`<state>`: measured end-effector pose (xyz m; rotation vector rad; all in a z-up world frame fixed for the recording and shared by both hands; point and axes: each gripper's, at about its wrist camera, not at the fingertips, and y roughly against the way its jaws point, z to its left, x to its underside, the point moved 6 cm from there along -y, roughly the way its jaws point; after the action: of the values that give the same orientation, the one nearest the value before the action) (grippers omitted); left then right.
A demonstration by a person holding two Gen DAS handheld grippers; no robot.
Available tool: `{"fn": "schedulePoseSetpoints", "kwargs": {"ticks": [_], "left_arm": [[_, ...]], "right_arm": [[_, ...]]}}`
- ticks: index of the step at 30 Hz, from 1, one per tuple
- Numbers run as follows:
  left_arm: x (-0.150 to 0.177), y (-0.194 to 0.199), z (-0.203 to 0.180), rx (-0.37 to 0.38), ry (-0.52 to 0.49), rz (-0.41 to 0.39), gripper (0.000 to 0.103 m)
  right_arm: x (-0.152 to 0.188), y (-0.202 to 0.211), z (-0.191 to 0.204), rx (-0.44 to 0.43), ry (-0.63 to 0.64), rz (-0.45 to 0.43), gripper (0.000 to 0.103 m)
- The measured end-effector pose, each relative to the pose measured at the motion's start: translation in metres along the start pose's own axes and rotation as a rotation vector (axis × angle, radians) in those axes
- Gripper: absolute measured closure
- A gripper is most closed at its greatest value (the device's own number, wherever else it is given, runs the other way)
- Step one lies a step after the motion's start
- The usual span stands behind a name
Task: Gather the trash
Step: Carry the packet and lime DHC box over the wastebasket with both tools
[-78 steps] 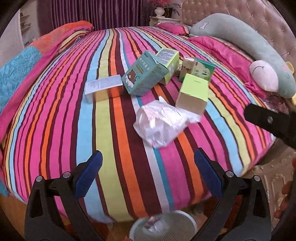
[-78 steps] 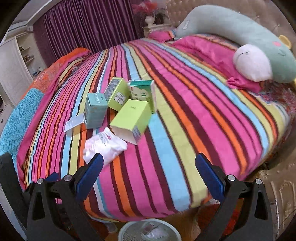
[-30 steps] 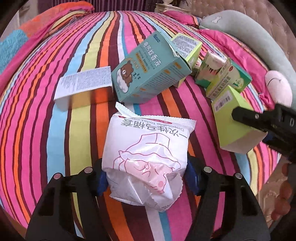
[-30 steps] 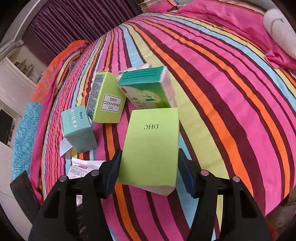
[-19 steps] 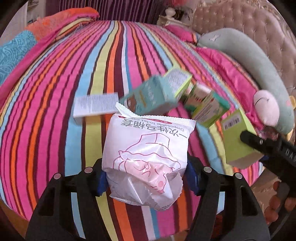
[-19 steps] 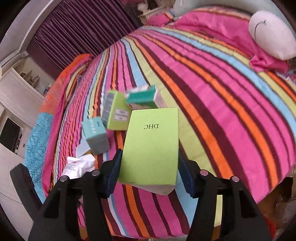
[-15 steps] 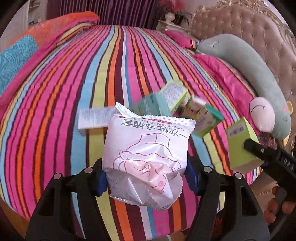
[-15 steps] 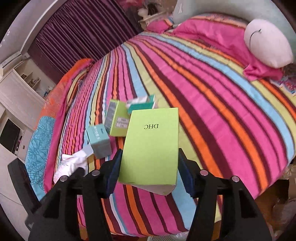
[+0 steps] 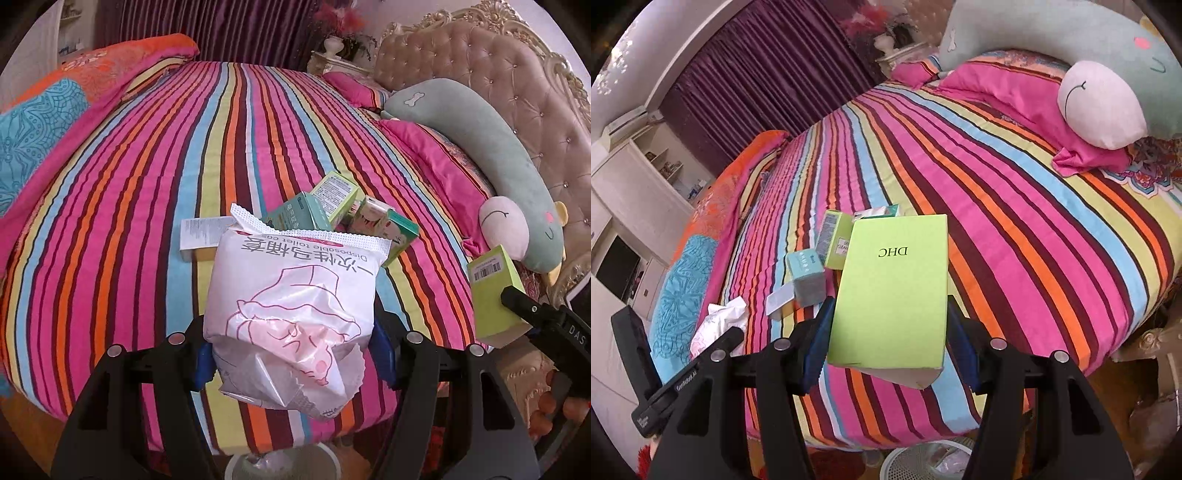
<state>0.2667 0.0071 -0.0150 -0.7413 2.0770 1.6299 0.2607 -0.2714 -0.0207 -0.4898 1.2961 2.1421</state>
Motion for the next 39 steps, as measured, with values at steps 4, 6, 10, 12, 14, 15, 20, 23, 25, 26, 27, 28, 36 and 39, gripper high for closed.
{"fn": "schedulePoseSetpoints", "kwargs": {"ticks": [4,6,10,12,14,15,20,23,25,26,27,28,36,39], "left_arm": [[0.014,0.015,-0.001,0.009,-0.01,-0.005,0.038],[0.023,0.023,-0.002,0.009,-0.022,-0.005,0.038],[0.043,0.035,-0.004,0.01,-0.048,-0.007,0.038],[0.054,0.041,-0.004,0.02,-0.051,-0.005,0.038],[0.067,0.046,-0.004,0.022,-0.055,0.0,0.038],[0.075,0.049,-0.004,0.026,-0.058,0.003,0.038],[0.113,0.058,-0.005,0.049,-0.07,0.031,0.038],[0.134,0.062,-0.004,0.056,-0.071,0.05,0.038],[0.151,0.065,-0.006,0.056,-0.078,0.064,0.038],[0.16,0.067,-0.006,0.053,-0.086,0.07,0.038],[0.166,0.068,-0.006,0.051,-0.091,0.076,0.038],[0.175,0.069,-0.007,0.05,-0.097,0.084,0.038],[0.238,0.058,0.006,0.041,-0.054,0.193,0.038],[0.257,0.049,0.008,0.04,-0.043,0.241,0.038]], "right_arm": [[0.011,0.015,0.001,-0.02,0.009,-0.009,0.048],[0.02,0.026,0.001,-0.03,0.019,-0.015,0.048],[0.035,0.04,0.002,-0.044,0.033,-0.014,0.048],[0.047,0.047,0.004,-0.048,0.047,-0.011,0.047],[0.056,0.053,0.003,-0.056,0.053,-0.01,0.047],[0.063,0.056,0.002,-0.062,0.051,-0.004,0.047],[0.087,0.068,-0.001,-0.066,0.057,0.017,0.047],[0.102,0.072,-0.002,-0.067,0.063,0.039,0.047],[0.117,0.075,-0.001,-0.066,0.074,0.066,0.047],[0.119,0.076,-0.001,-0.066,0.075,0.069,0.047],[0.129,0.076,0.0,-0.069,0.084,0.092,0.047],[0.133,0.075,0.001,-0.07,0.087,0.102,0.047],[0.19,0.058,0.004,-0.088,0.095,0.24,0.047],[0.208,0.049,0.003,-0.09,0.081,0.288,0.047]]}}
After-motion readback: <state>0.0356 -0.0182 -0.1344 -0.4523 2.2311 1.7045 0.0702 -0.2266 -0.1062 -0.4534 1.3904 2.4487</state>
